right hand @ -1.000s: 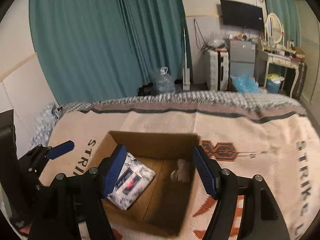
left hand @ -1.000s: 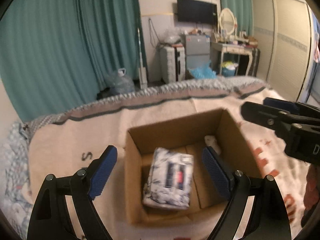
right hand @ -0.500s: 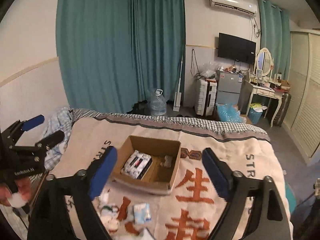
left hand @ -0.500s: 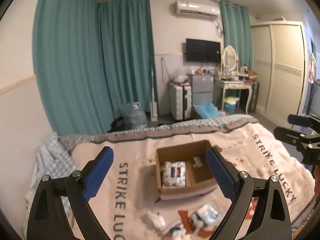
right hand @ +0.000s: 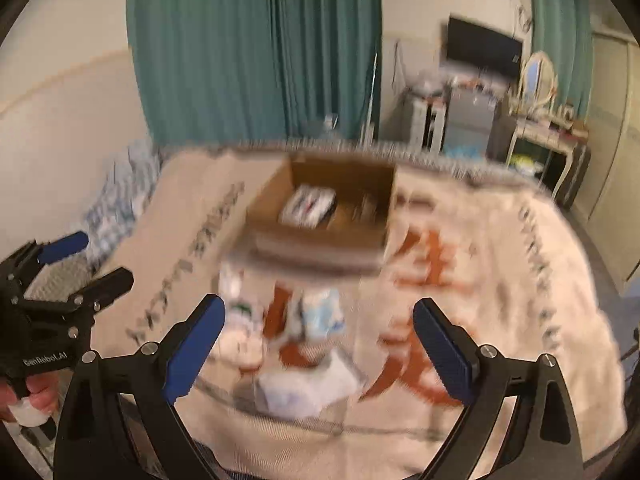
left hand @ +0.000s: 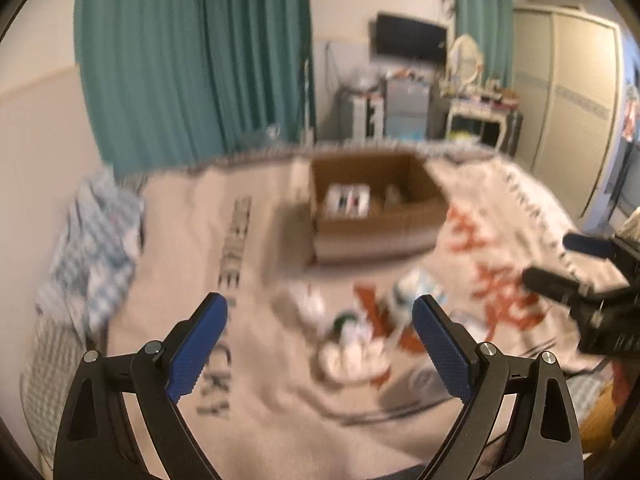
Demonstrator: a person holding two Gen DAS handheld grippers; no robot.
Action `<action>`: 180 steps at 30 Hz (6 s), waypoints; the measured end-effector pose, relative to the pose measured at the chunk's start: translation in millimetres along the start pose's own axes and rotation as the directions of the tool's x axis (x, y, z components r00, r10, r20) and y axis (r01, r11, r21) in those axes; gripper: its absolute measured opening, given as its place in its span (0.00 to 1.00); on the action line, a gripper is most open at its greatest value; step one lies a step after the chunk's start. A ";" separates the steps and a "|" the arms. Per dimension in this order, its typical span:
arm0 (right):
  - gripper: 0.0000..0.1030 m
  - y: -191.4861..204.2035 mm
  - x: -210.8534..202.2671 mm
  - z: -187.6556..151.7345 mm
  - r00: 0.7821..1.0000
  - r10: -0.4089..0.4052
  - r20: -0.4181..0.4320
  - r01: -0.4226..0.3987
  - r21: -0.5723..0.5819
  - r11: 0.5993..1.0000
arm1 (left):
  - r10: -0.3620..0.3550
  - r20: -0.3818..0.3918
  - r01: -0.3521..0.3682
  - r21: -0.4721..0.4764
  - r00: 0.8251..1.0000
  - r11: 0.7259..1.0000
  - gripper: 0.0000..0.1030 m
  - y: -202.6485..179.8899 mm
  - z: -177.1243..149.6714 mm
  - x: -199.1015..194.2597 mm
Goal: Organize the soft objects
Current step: 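Lift both open tools out of the box, then grasp the grey-white mesh sock with the right tool while the left tool grasps the cream lace cloth, then carry the lace cloth with the left tool into the box while the right tool releases the sock there, then lift both open tools out of the box, then grasp the blue tissue pack with the right tool while the left tool grasps the white pipe-cleaner flower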
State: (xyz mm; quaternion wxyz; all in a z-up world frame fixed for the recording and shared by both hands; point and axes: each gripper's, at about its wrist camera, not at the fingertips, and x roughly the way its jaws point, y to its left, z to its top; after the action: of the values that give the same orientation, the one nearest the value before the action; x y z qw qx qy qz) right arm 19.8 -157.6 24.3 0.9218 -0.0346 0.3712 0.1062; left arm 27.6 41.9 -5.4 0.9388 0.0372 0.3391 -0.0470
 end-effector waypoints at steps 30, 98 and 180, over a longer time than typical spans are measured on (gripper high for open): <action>0.54 -24.9 121.1 -48.6 0.988 -0.054 -0.143 0.060 0.042 0.997 | 0.005 -0.321 0.016 0.064 0.947 0.998 0.91 -37.5 -75.0 136.5; 0.55 -90.0 230.6 168.6 0.990 0.139 0.019 -0.140 0.065 0.988 | -0.164 -0.058 0.170 0.127 0.985 0.977 0.28 -45.1 141.4 226.4; 0.49 -23.3 234.7 -21.6 0.955 0.038 -0.293 -0.080 -0.133 0.988 | -0.023 -0.413 -0.017 -0.093 0.910 0.995 0.72 -24.2 -69.0 187.2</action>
State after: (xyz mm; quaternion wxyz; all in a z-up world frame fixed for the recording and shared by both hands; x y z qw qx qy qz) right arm 175.1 -143.5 -154.0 0.8491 -0.1046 0.4943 0.1540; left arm 124.5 13.1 -179.1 0.8464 0.0013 0.5320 -0.0233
